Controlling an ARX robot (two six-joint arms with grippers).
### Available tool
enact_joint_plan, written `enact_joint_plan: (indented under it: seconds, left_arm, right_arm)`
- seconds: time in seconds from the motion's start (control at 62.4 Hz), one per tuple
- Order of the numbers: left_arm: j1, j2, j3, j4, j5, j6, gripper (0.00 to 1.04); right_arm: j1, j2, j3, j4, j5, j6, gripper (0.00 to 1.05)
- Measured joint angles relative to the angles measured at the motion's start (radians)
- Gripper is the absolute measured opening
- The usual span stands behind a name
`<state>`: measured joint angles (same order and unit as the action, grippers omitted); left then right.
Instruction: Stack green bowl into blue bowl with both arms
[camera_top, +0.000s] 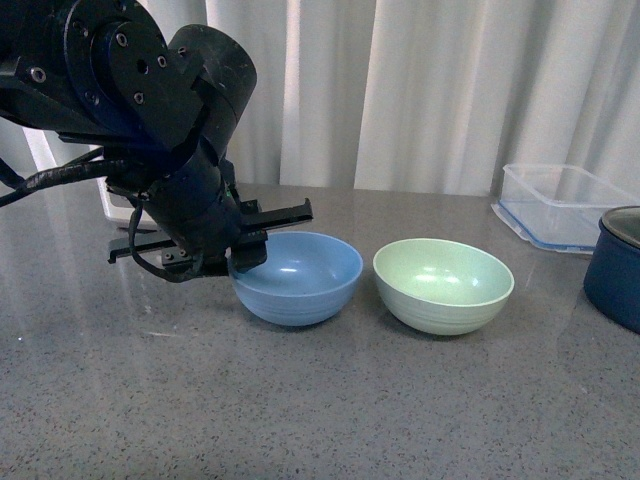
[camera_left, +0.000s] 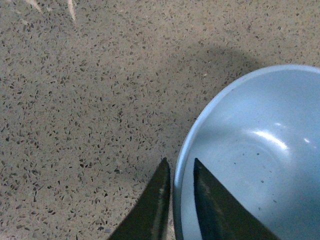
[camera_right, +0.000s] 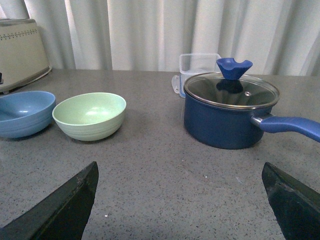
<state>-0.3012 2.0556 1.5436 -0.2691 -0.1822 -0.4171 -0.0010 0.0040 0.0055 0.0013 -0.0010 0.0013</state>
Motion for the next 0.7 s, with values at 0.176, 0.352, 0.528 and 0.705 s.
enact_joint_plan:
  seconds: [0.176, 0.352, 0.528, 0.705]
  left_arm:
    - [0.000, 0.000, -0.001, -0.005, 0.003, 0.000, 0.45]
    - [0.005, -0.022, -0.053, 0.009, 0.007, 0.000, 0.79]
    - [0.014, -0.130, -0.160, 0.076, -0.034, 0.030, 0.99]
    - [0.024, -0.309, -0.322, 0.177, -0.093, 0.104, 0.98]
  right_arm:
    - [0.000, 0.000, 0.000, 0.000, 0.000, 0.000, 0.95]
    - [0.000, 0.000, 0.000, 0.000, 0.000, 0.000, 0.95]
    - [0.000, 0.000, 0.000, 0.000, 0.000, 0.000, 0.95]
    - [0.000, 0.000, 0.000, 0.000, 0.000, 0.000, 0.95]
